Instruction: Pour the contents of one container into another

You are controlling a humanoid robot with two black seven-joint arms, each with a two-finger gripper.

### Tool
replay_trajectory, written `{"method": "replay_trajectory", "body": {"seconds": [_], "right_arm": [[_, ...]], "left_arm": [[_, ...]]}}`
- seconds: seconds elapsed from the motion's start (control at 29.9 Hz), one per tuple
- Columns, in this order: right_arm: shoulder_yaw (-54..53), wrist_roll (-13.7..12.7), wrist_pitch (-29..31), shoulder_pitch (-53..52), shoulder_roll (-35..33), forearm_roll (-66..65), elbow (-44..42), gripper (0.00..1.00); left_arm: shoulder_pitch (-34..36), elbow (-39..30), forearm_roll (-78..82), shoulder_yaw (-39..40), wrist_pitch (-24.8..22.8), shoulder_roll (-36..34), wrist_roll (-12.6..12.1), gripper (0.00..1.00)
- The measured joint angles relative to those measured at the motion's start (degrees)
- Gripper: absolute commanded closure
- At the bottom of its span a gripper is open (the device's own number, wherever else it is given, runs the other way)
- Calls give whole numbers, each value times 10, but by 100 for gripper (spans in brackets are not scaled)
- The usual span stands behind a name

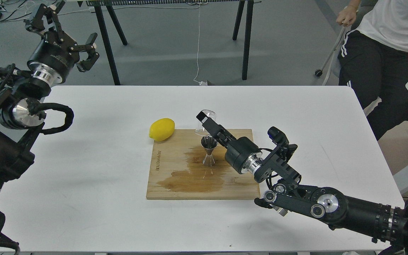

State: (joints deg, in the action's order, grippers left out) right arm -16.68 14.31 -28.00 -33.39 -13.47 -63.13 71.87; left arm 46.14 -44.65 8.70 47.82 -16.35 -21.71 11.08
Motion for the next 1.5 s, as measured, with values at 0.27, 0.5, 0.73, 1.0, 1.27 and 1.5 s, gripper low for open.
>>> {"method": "replay_trajectory", "body": {"seconds": [0.27, 0.5, 0.73, 1.0, 1.27, 1.5], "right_arm": [[-13, 18, 0, 1, -43, -4, 16, 64], [-75, -16, 0, 9, -45, 163, 83, 64], [-185, -39, 0, 33, -70, 402, 138, 64], [-391, -112, 47, 132, -70, 676, 106, 63], [-560, -205, 209, 220, -54, 873, -58, 64], [-576, -230, 294, 241, -16, 931, -146, 63]], "left_arm": [[0, 0, 0, 0, 0, -1, 0, 0], [0, 0, 0, 0, 1, 0, 0, 0], [2, 0, 0, 0, 1, -1, -1, 0], [2, -1, -1, 0, 0, 2, -2, 0], [2, -2, -1, 1, 1, 5, -1, 0], [2, -5, -1, -1, -1, 7, -2, 0]]}}
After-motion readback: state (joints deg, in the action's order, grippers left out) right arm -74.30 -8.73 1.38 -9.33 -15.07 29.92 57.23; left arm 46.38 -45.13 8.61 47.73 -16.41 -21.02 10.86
